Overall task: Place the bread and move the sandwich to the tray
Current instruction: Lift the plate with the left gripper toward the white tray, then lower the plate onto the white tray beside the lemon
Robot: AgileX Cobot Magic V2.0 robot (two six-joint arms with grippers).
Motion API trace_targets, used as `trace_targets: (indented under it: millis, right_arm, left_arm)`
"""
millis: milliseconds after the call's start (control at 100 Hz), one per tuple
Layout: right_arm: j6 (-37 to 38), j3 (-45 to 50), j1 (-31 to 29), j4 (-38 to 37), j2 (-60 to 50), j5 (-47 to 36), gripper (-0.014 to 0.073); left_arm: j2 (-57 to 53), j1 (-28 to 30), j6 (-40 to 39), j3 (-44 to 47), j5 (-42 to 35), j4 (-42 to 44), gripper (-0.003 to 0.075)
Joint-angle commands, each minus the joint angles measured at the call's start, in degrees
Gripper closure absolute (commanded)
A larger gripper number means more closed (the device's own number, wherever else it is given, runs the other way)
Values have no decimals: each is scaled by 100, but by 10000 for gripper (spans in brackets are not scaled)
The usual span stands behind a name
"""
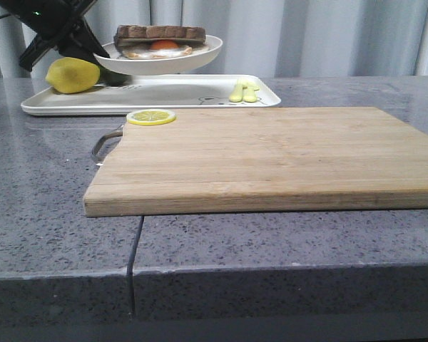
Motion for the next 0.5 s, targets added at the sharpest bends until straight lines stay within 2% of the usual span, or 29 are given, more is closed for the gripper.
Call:
trace_targets:
  millis: [0,490]
  right_arm:
    - [22,-148,-25,-51,10,-490,156]
    - [22,-148,-25,-51,10,-490,156]
  left_arm:
    - [-246,-27,-202,-382,-140,-429,740]
    - [64,-135,-311,-522,-210,-280,740]
